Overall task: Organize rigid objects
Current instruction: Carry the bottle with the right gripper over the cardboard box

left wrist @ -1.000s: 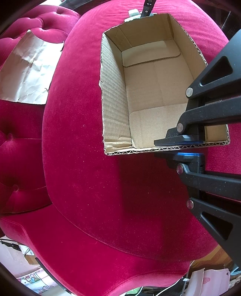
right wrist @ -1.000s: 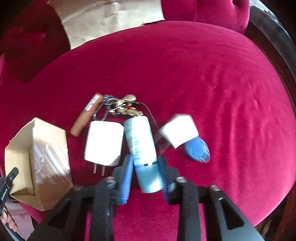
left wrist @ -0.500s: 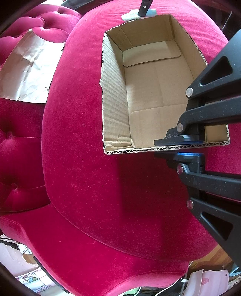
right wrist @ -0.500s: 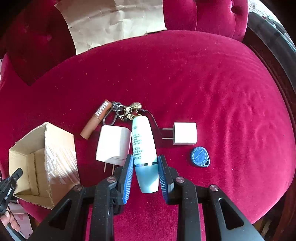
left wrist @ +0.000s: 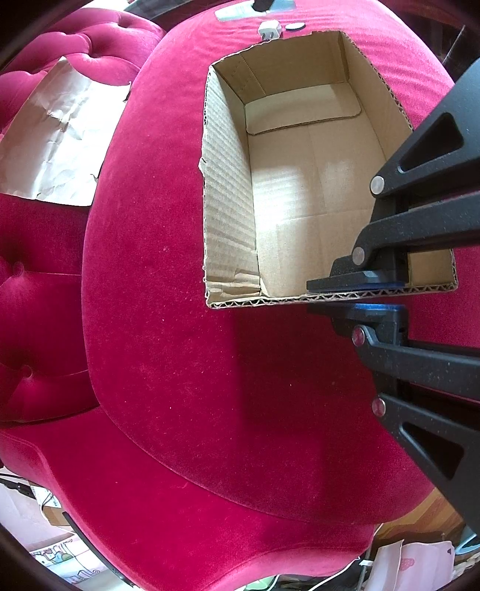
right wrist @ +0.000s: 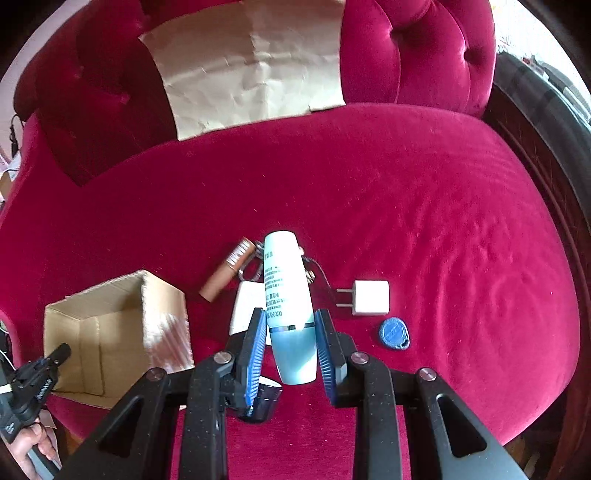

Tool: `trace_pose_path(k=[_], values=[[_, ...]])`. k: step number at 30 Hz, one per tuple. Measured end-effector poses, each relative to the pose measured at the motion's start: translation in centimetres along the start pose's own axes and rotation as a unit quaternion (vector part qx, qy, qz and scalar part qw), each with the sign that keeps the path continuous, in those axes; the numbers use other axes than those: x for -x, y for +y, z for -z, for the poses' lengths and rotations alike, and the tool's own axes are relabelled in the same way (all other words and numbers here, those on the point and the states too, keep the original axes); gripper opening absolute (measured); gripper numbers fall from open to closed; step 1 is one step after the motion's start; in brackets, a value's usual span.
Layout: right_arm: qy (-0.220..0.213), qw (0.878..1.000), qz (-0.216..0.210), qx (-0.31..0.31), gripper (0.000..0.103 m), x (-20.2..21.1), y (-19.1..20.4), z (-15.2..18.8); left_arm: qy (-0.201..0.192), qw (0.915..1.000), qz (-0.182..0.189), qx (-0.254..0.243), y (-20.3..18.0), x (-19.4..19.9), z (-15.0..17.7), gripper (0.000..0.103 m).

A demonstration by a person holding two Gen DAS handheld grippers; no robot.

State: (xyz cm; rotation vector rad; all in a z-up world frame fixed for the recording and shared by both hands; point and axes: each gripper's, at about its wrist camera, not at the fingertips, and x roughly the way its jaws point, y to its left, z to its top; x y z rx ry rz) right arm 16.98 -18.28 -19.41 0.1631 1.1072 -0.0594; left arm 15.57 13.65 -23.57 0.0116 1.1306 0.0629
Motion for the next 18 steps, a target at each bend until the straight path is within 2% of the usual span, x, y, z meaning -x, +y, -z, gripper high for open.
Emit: trace_pose_path(k=[9, 18], values=[[-0.028, 0.999, -0.023, 0.024, 0.028, 2.3, 2.0, 0.0, -0.002, 1.0000, 0.002, 0.003, 0.0, -0.1, 0.1, 0.003], [-0.039, 0.996, -0.052, 0.057, 0.028, 3.6, 4.9, 0.2, -0.002, 1.0000, -0.001, 0.001, -0.1, -0.1, 0.2, 0.003]])
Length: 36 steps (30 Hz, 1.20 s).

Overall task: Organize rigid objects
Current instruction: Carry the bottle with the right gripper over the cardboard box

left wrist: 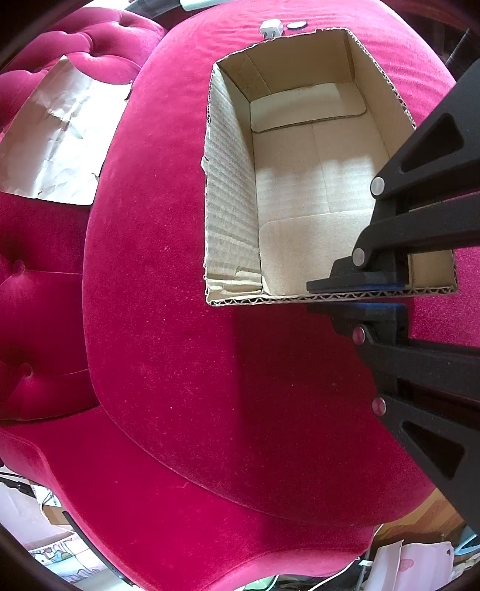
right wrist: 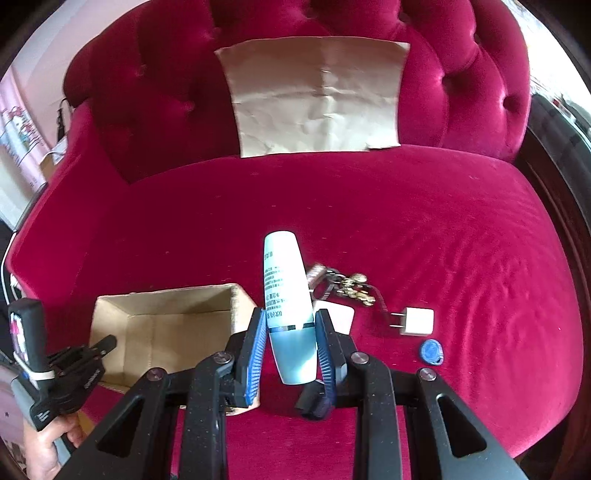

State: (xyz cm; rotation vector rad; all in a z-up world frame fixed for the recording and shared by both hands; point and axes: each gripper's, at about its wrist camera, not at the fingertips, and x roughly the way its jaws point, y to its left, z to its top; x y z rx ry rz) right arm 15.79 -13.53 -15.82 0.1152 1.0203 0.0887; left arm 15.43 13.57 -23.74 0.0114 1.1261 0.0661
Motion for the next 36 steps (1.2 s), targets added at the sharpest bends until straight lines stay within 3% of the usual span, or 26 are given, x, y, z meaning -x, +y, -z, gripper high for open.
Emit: trace_pose_path(k=[18, 36], values=[[0.012, 0.997, -0.059, 0.052, 0.028, -1.2, 6.3, 1.2, 0.000, 1.0000, -0.001, -0.001, 0.0, 0.0, -0.1, 0.003], [0.047, 0.993, -0.079, 0.075, 0.028, -5.0, 8.1, 2.9, -0.001, 1.0000, -0.001, 0.002, 0.0, -0.1, -0.2, 0.003]])
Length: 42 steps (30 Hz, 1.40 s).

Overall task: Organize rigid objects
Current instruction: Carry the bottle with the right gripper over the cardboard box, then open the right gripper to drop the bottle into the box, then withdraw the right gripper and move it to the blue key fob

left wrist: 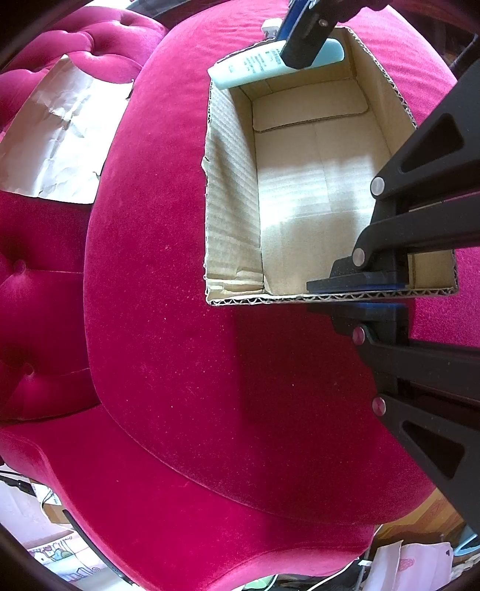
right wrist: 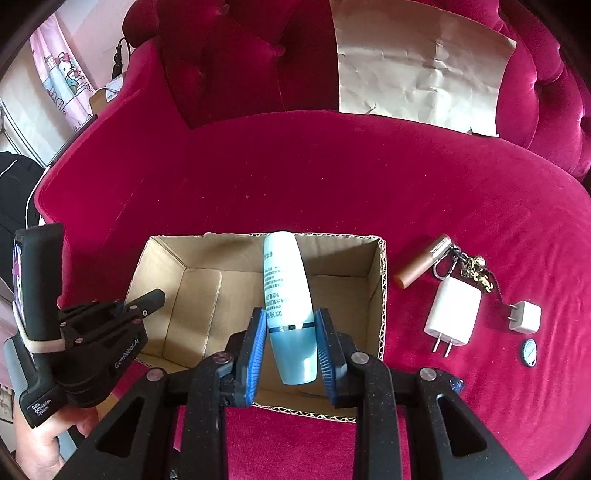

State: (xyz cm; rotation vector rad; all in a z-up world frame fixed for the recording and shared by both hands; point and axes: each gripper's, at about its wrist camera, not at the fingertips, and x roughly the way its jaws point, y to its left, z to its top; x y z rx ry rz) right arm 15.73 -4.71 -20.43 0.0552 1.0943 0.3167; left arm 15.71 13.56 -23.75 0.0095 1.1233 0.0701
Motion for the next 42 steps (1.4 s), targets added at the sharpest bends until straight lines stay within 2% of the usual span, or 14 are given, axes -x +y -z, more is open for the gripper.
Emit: trace_pose_path(k=[10, 12, 14, 16, 17, 18, 20, 21, 42], values=[[0.002, 1.000, -0.007, 0.005, 0.029, -0.4, -0.3, -0.2, -0.002, 1.0000, -0.004, -0.004, -0.2, 0.0, 0.0, 0.003], [-0.002, 1.000, -0.001, 0.012, 0.033, -0.2, -0.1, -0.1, -0.001, 1.0000, -0.002, -0.005, -0.2, 0.0, 0.1, 0.003], [-0.007, 1.000, 0.009, 0.014, 0.053, 0.1, -0.1, -0.1, 0.000, 1.0000, -0.004, -0.008, -0.4, 0.0, 0.1, 0.003], [-0.012, 1.000, 0.019, 0.016, 0.062, 0.4, -0.2, -0.1, -0.001, 0.9999, -0.007, -0.010, -0.5, -0.1, 0.1, 0.003], [-0.014, 1.000, 0.022, 0.017, 0.071, 0.5, -0.2, -0.2, -0.001, 0.9999, -0.007, -0.009, -0.5, -0.1, 0.1, 0.003], [-0.018, 0.999, 0.026, 0.018, 0.076, 0.7, -0.3, -0.2, -0.001, 0.9999, -0.006, -0.008, -0.5, -0.1, 0.1, 0.003], [-0.029, 0.999, 0.032, 0.020, 0.098, 1.0, -0.4, -0.3, -0.001, 1.0000, -0.006, -0.007, -0.4, -0.2, 0.0, 0.003], [-0.034, 0.999, 0.036, 0.022, 0.102, 1.2, -0.4, -0.3, -0.001, 1.0000, -0.007, -0.007, -0.5, -0.2, 0.0, 0.003], [-0.062, 0.997, 0.042, 0.004, 0.103, 3.5, -3.1, -0.2, -0.012, 0.9998, -0.010, -0.009, -0.9, -0.3, 0.7, 0.003]])
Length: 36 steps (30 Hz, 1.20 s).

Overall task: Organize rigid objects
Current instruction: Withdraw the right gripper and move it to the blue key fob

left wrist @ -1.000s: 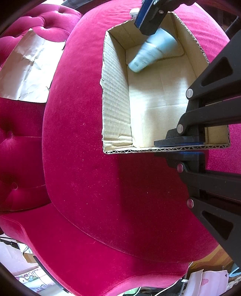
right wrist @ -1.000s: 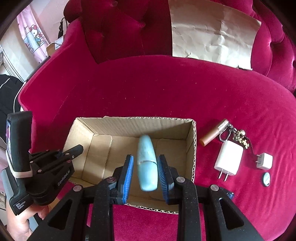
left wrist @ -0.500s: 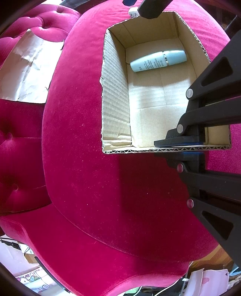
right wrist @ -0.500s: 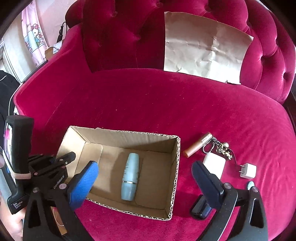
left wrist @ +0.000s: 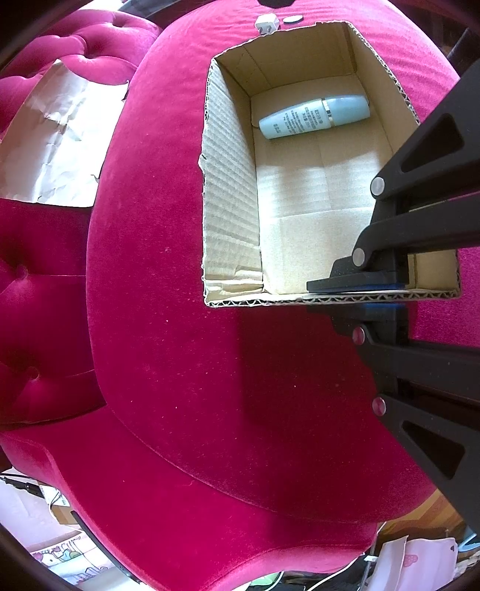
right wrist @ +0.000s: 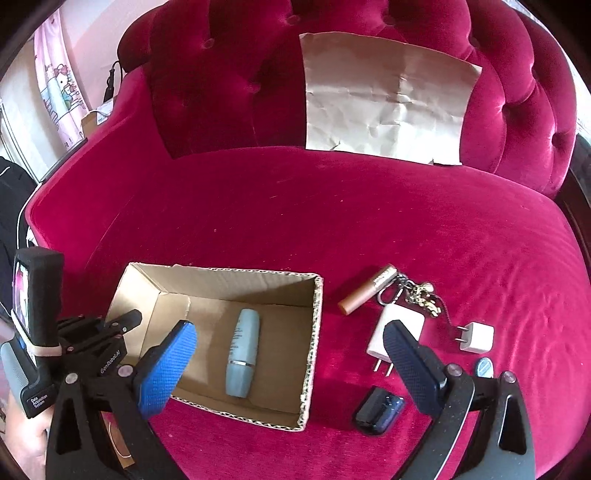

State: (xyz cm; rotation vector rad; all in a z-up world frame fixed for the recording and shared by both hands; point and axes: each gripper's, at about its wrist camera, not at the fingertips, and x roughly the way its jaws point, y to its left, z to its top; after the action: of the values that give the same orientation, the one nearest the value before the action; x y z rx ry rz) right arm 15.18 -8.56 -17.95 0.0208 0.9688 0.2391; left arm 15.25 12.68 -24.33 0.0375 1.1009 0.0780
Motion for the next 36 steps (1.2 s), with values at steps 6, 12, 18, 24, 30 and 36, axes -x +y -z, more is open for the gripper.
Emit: trace_pose_path(k=[6, 12, 18, 24, 30, 36], values=[[-0.009, 1.000, 0.005, -0.006, 0.103, 0.8, -1.3, 0.1, -0.002, 1.0000, 0.001, 0.000, 0.1, 0.2, 0.1, 0.003], [-0.016, 0.999, 0.021, -0.021, 0.103, 1.5, -3.6, 0.2, -0.003, 1.0000, -0.001, -0.001, -0.2, 0.3, 0.4, 0.003], [-0.021, 0.998, 0.048, -0.041, 0.103, 2.3, -6.9, 0.3, -0.004, 1.0000, -0.001, 0.000, -0.1, 0.3, 0.4, 0.003], [-0.019, 0.995, 0.077, -0.056, 0.103, 2.6, -10.3, 0.9, -0.004, 1.0000, -0.001, 0.001, -0.1, 0.4, 0.5, 0.003], [-0.013, 0.991, 0.107, -0.074, 0.103, 2.5, -13.8, 1.8, -0.003, 1.0000, 0.001, 0.002, 0.1, 0.3, 0.5, 0.003], [0.008, 0.988, 0.125, -0.086, 0.103, 1.3, -16.5, 3.3, -0.003, 1.0000, 0.001, 0.002, 0.3, 0.4, 0.5, 0.003]])
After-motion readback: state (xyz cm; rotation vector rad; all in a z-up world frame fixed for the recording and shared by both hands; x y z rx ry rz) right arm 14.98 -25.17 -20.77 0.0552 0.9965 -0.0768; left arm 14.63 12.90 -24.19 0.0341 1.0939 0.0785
